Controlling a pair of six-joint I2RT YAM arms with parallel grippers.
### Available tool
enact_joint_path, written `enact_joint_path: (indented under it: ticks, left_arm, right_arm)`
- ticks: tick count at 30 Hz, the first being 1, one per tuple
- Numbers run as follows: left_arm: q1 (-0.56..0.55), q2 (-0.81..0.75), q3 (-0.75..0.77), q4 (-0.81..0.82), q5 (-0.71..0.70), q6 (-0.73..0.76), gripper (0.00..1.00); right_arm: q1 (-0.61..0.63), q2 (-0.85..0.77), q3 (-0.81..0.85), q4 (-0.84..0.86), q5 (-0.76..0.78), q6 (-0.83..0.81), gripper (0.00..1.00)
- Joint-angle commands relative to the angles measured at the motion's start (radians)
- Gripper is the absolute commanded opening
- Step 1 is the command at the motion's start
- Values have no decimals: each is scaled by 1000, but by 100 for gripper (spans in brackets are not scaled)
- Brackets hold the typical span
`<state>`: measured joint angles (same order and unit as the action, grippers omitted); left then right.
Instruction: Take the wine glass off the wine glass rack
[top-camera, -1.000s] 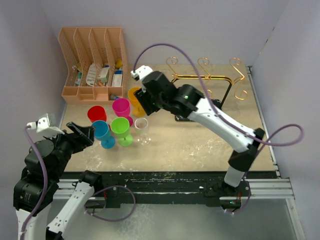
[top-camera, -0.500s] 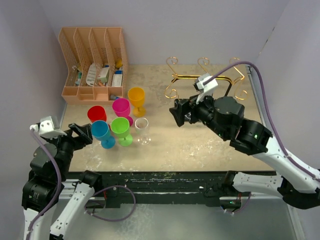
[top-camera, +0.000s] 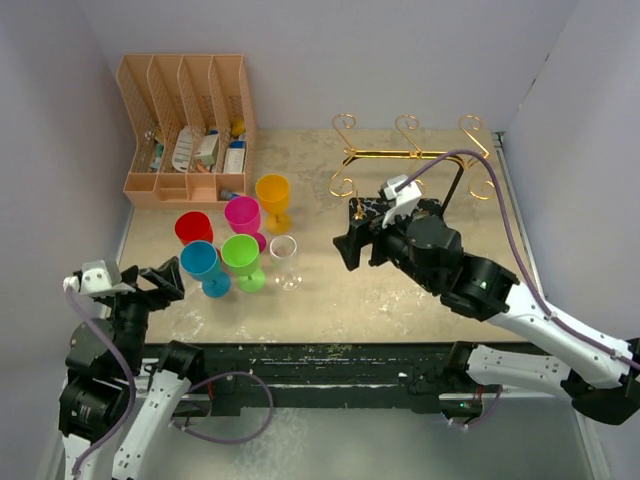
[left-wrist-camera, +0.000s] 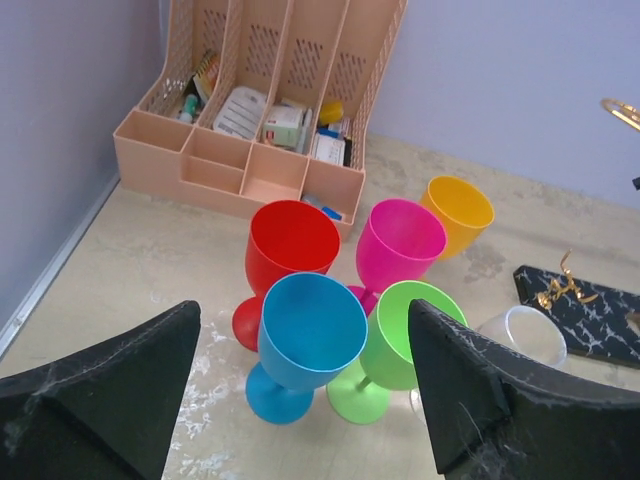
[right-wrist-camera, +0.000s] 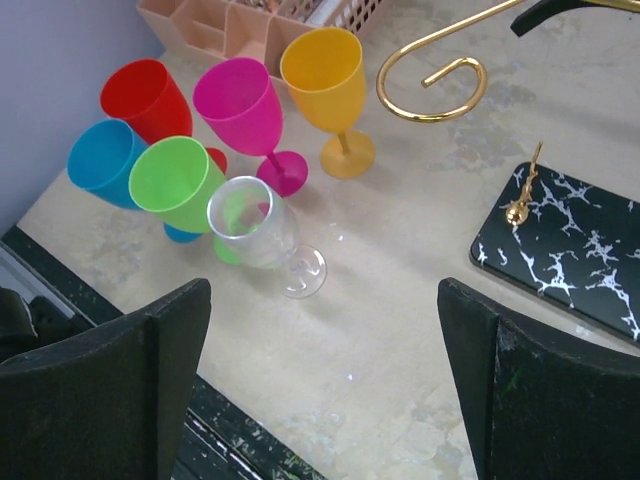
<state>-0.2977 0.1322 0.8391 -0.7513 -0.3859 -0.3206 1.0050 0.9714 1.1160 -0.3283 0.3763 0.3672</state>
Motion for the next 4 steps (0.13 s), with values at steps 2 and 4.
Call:
enact_joint_path:
  ticks: [2,4]
  left_arm:
    - [-3,-112,-45,85,-43,21,90]
    - [-4,-126,-47,82,-33,19,90]
  right_arm:
    - [0,-120,-78,173,29,9,96]
    - [0,-147,-99,184,33,4,99]
